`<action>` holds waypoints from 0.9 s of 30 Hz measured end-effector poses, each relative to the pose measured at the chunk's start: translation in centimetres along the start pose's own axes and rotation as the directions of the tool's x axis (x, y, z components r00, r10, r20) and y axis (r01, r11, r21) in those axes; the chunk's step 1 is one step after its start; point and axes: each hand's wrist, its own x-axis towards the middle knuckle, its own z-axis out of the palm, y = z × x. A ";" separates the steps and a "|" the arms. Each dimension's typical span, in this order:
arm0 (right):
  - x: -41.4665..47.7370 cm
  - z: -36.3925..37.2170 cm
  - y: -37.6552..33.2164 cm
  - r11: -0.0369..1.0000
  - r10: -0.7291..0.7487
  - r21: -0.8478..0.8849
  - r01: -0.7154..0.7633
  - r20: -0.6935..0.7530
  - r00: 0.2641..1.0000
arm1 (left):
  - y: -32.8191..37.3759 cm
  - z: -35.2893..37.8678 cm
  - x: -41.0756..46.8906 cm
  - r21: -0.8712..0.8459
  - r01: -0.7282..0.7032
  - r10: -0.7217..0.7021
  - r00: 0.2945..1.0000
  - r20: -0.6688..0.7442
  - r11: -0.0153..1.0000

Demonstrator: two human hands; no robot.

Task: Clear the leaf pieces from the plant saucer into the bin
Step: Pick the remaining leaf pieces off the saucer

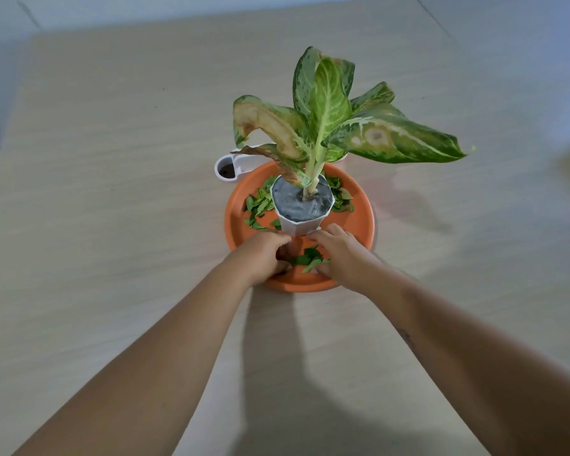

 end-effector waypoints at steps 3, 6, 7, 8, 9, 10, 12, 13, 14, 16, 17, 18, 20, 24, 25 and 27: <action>0.2 0.2 -0.2 0.999 0.036 0.003 -0.036 0.011 0.999 | 0.2 0.3 -0.1 -0.057 0.040 -0.040 0.999 -0.003 0.998; 0.1 0.1 -0.3 0.996 0.006 0.087 -0.007 0.009 1.000 | 0.6 1.1 -0.2 0.004 0.003 -0.002 0.999 -0.047 1.000; 0.1 0.0 -0.3 0.996 -0.005 0.090 0.004 0.018 1.000 | 0.7 1.2 -0.2 0.029 -0.029 0.030 0.997 -0.065 0.999; 0.1 -0.1 -0.2 0.997 -0.013 0.077 0.011 0.025 1.000 | 0.8 1.3 -0.3 0.054 -0.054 0.058 0.995 -0.075 0.997; 0.0 -0.2 -0.1 0.998 -0.014 0.062 0.012 0.021 1.000 | 0.8 1.2 -0.3 0.073 -0.068 0.074 0.994 -0.081 0.995; 0.0 -0.3 0.0 0.999 -0.012 0.053 0.011 0.010 1.000 | 0.9 1.1 -0.4 0.083 -0.070 0.077 0.993 -0.085 0.994; 0.1 -0.3 0.0 0.999 -0.004 0.034 0.004 -0.004 1.000 | 1.0 0.7 -0.6 0.081 -0.041 0.048 0.995 -0.083 0.996; 0.1 -0.1 0.1 1.000 0.009 0.025 -0.009 0.004 1.000 | 1.1 0.5 -0.7 0.076 -0.015 0.020 0.997 -0.073 0.997; 0.1 0.1 0.0 0.999 0.022 0.023 -0.022 0.009 1.000 | 1.2 0.4 -0.8 0.063 0.007 -0.003 0.998 -0.057 0.998; 0.2 0.5 -0.1 0.999 0.033 0.043 -0.033 -0.009 0.999 | 1.3 0.3 -0.9 0.040 0.020 -0.020 1.000 -0.021 0.999; 0.2 0.7 -0.2 0.997 0.029 0.071 -0.027 -0.025 0.999 | 1.3 0.2 -0.8 0.052 0.020 -0.020 1.000 -0.010 0.998; 0.2 0.8 -0.2 0.995 0.018 0.096 -0.014 -0.036 0.999 | 1.5 0.2 -0.8 0.079 0.022 -0.022 1.000 -0.001 0.997; -0.1 0.8 -0.4 0.994 -0.011 0.110 0.016 -0.045 0.999 | 1.8 0.1 -0.7 0.135 0.038 -0.041 0.999 0.016 0.990; 0.0 0.8 -0.6 0.997 -0.043 0.061 0.047 -0.058 0.997 | 1.7 0.1 -1.0 0.181 0.068 -0.068 0.998 -0.005 0.981; 0.0 0.9 -0.7 0.998 -0.042 0.036 0.043 -0.053 0.998 | 1.7 0.1 -1.0 0.182 0.073 -0.072 0.997 -0.011 0.981; 0.0 0.7 -0.7 0.999 -0.036 0.001 0.036 -0.055 0.998 | 1.7 0.2 -1.1 0.155 0.088 -0.086 0.996 -0.023 0.984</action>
